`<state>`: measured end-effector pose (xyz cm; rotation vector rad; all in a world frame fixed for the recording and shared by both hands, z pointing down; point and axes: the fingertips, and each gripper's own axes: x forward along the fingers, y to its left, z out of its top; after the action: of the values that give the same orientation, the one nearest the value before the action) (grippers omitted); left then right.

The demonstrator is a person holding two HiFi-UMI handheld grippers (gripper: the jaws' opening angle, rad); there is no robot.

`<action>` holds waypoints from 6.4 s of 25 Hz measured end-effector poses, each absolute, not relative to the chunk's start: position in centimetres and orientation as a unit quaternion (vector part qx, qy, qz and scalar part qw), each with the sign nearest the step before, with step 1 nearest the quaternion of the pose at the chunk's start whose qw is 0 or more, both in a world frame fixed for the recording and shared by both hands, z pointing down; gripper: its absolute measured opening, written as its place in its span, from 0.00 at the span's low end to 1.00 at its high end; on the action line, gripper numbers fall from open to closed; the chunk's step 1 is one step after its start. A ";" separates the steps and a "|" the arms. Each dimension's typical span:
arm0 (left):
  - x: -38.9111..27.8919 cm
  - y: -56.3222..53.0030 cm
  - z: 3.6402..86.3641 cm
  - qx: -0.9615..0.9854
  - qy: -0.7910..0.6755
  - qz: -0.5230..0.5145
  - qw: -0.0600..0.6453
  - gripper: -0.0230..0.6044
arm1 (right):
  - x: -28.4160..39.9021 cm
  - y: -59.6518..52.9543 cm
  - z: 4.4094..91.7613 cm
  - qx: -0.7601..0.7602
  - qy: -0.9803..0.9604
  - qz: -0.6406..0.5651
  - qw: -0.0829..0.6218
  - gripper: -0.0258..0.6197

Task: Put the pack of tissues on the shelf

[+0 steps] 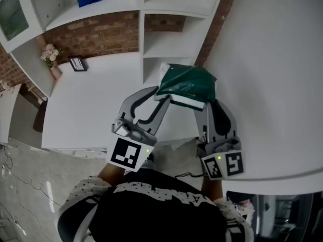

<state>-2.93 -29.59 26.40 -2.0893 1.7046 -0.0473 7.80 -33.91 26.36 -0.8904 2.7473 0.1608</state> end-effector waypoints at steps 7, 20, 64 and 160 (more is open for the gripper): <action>-5.5 -33.9 24.9 -0.755 0.616 -0.006 0.225 0.24 | 5.1 -38.5 25.0 -0.301 0.942 0.061 0.132 0.15; -7.8 -36.4 20.9 -0.745 0.597 0.022 0.296 0.24 | 2.3 -41.9 22.1 -0.305 0.932 0.117 0.157 0.14; -17.3 -49.9 13.2 -0.668 0.682 0.019 0.297 0.24 | -8.5 -57.2 12.5 -0.205 0.942 0.178 0.197 0.14; -20.5 -53.2 15.7 -0.639 0.711 -0.076 0.284 0.16 | -15.2 -57.8 15.0 -0.204 0.941 0.257 0.080 0.12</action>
<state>-20.49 -53.18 15.68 -1.7099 1.9025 -0.2035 -15.24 -57.81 14.97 -0.6089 2.8163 0.7692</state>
